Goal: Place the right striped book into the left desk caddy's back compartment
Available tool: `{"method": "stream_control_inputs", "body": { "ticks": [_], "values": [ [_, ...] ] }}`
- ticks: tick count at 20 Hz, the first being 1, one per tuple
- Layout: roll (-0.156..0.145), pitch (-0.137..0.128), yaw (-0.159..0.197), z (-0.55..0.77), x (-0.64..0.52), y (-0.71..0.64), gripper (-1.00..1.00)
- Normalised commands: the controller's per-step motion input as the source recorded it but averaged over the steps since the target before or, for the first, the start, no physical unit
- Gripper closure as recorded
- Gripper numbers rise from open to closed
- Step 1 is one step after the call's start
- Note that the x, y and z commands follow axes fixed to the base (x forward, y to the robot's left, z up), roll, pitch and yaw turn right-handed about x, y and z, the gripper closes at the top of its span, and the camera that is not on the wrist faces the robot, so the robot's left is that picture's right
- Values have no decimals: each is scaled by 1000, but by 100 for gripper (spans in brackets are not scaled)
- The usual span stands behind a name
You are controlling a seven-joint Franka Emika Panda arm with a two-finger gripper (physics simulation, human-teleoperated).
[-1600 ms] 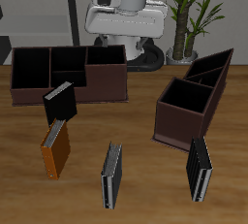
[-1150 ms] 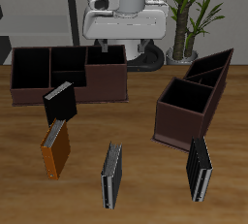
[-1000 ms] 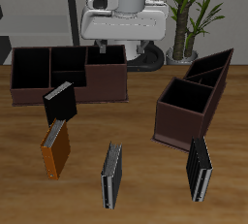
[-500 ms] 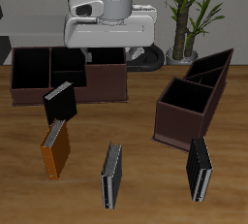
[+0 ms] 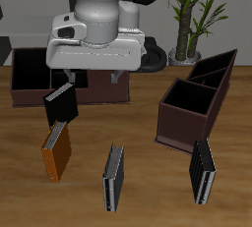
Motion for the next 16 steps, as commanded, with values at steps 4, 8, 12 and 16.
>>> {"method": "stream_control_inputs", "body": {
  "ticks": [4, 8, 12, 16],
  "values": [
    [-34, -36, -49, -139, 302, -38, -100],
    [5, -3, -3, -208, 213, 124, -100],
    [51, 13, -5, -263, 218, 245, -100],
    [6, -16, -21, -224, 130, 109, -100]
  ]
}}
